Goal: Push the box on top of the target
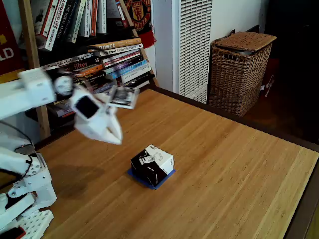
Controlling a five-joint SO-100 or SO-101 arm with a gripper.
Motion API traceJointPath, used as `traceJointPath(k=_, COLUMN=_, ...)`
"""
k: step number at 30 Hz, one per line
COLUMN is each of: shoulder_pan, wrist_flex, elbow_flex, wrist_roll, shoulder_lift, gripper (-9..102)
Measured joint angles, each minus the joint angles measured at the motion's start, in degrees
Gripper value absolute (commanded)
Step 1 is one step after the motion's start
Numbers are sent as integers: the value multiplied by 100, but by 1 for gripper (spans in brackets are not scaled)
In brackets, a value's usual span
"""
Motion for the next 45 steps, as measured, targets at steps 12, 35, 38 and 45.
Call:
traceJointPath(k=12, shoulder_pan=-114, wrist_flex=167, elbow_flex=1125, wrist_roll=-642, shoulder_lift=1995, gripper=0)
traceJointPath(k=35, shoulder_pan=-79, wrist_flex=580, elbow_flex=3278, wrist_roll=-3507, shoulder_lift=3964, gripper=0)
traceJointPath(k=38, shoulder_pan=-114, wrist_flex=650, elbow_flex=3401, wrist_roll=-3630, shoulder_lift=4148, gripper=0)
traceJointPath(k=45, shoulder_pan=-114, wrist_flex=940, elbow_flex=3419, wrist_roll=-3700, shoulder_lift=4764, gripper=0)
